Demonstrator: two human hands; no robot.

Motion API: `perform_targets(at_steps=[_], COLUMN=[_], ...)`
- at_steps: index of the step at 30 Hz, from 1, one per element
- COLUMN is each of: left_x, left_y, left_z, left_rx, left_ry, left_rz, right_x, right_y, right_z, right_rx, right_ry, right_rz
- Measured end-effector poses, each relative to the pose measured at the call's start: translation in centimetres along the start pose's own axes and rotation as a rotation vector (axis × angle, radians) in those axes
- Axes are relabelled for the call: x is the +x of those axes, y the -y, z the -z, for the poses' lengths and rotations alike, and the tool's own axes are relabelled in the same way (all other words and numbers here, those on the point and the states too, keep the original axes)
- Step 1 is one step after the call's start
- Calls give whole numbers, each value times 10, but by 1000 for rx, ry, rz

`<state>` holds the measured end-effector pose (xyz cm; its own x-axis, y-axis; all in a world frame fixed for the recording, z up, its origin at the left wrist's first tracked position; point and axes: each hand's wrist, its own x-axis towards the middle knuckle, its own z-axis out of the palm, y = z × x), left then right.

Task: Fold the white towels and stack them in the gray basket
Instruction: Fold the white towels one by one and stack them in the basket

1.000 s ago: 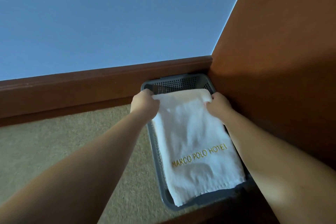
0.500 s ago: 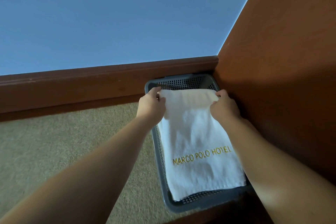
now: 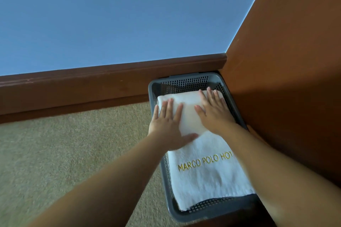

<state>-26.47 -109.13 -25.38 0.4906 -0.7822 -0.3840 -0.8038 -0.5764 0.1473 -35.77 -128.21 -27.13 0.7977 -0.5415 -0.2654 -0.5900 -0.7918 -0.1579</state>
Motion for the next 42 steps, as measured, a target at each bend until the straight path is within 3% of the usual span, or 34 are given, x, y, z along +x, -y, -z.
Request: perform_targets(at_steps=[6,11,15,24,28,33,42], left_x=[8,-49,-85,-89,-135,-245,-484], left_y=[-5,-30,-38,-41,-16,91,311], left_z=[3,-4,-31,-28,-11,-15,-38], left_rx=[40,40,68,168,4,-205,-386], left_ry=[35,58,84,123,11,-299,-536], left_rz=[11,-93,-185,-150,-146,75,792], right_x=[12,-62,-135,-127,-137,-154,-191], right_y=[5,10,2,1,42,151,448], right_z=[14,5,-26,-22,0,21,13], right_rx=[-11,89,-24,23,162,280,156], right_ry=[156,-17,-9,115,40,-90,-6], right_rz=[-19,13,-19,-36,-59,181,744])
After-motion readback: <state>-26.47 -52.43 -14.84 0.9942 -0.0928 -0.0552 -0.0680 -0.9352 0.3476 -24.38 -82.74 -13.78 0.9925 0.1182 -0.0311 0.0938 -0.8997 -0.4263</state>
